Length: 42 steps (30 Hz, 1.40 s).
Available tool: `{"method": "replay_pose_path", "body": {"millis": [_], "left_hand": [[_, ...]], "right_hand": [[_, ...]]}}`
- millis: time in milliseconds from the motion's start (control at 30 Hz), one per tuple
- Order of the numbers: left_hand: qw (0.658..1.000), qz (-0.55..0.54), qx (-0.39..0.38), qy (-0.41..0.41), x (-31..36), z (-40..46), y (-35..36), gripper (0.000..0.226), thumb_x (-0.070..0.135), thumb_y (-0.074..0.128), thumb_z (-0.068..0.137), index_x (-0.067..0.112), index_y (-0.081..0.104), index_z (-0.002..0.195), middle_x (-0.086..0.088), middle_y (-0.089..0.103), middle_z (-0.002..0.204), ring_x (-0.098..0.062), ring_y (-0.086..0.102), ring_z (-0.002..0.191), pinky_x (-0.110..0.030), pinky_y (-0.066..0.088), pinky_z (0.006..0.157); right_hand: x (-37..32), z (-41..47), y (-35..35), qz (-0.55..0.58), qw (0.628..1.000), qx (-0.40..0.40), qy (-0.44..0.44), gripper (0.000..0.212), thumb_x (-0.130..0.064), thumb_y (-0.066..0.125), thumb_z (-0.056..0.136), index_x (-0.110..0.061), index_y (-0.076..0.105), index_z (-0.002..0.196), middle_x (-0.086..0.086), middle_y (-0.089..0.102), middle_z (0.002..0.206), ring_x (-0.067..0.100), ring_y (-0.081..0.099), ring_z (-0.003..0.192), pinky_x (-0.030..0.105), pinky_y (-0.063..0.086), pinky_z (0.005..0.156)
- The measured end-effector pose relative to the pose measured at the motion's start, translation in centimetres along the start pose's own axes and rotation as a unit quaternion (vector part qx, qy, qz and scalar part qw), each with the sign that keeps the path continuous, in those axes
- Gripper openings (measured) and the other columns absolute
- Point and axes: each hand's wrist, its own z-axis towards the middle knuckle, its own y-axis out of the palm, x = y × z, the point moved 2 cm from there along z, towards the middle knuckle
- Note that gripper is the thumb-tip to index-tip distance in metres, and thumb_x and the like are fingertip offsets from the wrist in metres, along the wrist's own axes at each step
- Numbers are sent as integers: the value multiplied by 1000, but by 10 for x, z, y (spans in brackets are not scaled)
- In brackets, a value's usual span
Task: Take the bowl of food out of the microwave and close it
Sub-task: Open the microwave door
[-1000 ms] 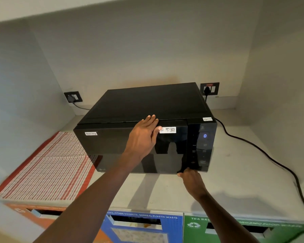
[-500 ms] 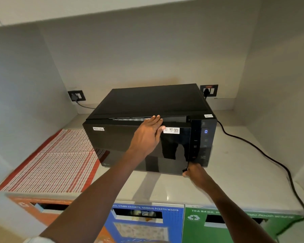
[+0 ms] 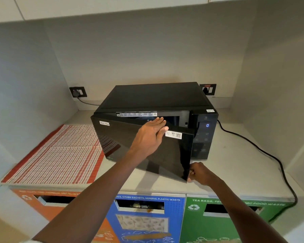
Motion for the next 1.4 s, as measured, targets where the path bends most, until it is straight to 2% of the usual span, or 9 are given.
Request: {"method": "replay_pose_path", "body": {"millis": [133, 367, 433, 633, 733, 900, 1100, 1233, 1400], "left_hand": [[999, -33, 3, -2, 0, -17, -13, 39, 36, 48, 99, 16, 61, 130, -1, 60, 138, -10, 49, 135, -36, 36, 116], [998, -62, -6, -26, 6, -46, -41, 38, 34, 52, 97, 14, 63, 128, -3, 62, 136, -11, 51, 133, -37, 40, 114], [996, -79, -7, -43, 8, -55, -50, 36, 31, 56, 96, 13, 65, 125, -5, 64, 133, -12, 53, 131, -35, 42, 112], [992, -54, -16, -114, 4, -83, -72, 34, 33, 57, 95, 16, 67, 123, -6, 72, 120, -19, 66, 112, -2, 34, 78], [992, -35, -21, -122, -2, -95, -86, 40, 33, 56, 95, 14, 61, 131, -6, 59, 140, -19, 53, 132, -12, 35, 101], [987, 21, -54, -152, -17, -115, -113, 50, 30, 52, 97, 6, 49, 141, -13, 37, 155, -23, 32, 146, -35, 27, 117], [974, 66, -100, -193, -36, -142, -141, 51, 31, 44, 99, 5, 41, 143, -14, 22, 162, -30, 25, 148, -40, 28, 116], [971, 91, -132, -178, -49, -155, -161, 53, 34, 43, 100, 8, 39, 145, -12, 24, 162, -30, 30, 146, -40, 30, 114], [966, 108, -164, -171, -65, -166, -180, 55, 33, 42, 100, 12, 32, 150, -7, 21, 163, -27, 25, 149, -39, 24, 118]], "right_hand": [[-12, -12, 6, -8, 999, -7, -31, 13, 9, 61, 73, 7, 73, 78, -7, 63, 64, 1, 51, 54, 3, 37, 51], [-27, -35, 28, -4, 996, -66, -68, 17, 12, 58, 70, 6, 74, 74, 19, 74, 75, -7, 59, 53, 4, 41, 59], [-33, -43, 38, 3, 994, -75, -73, 16, 9, 60, 71, 5, 75, 73, 20, 75, 78, 7, 68, 63, 17, 52, 66], [-63, -53, 79, 37, 994, -87, -63, 28, 13, 50, 75, -5, 68, 65, 21, 68, 75, 17, 60, 64, 24, 47, 66], [-75, -54, 103, 39, 997, -73, -2, 22, 0, 53, 86, 1, 61, 106, 16, 65, 107, 25, 64, 94, 30, 50, 80], [-124, -63, 121, 131, 985, -89, -70, 22, 23, 45, 78, 14, 65, 78, 42, 62, 82, 37, 68, 74, 38, 49, 65], [-178, -71, 151, 158, 975, -74, -137, 37, 13, 42, 85, 3, 72, 66, 5, 66, 59, 11, 65, 54, 17, 49, 49], [-206, -73, 170, 168, 972, -96, -131, 34, 15, 51, 82, 3, 65, 111, 23, 68, 107, 32, 66, 99, 45, 55, 86], [-233, -79, 185, 193, 955, -79, -212, 47, -5, 70, 82, -12, 58, 127, 18, 64, 122, 29, 61, 114, 49, 52, 94]]}}
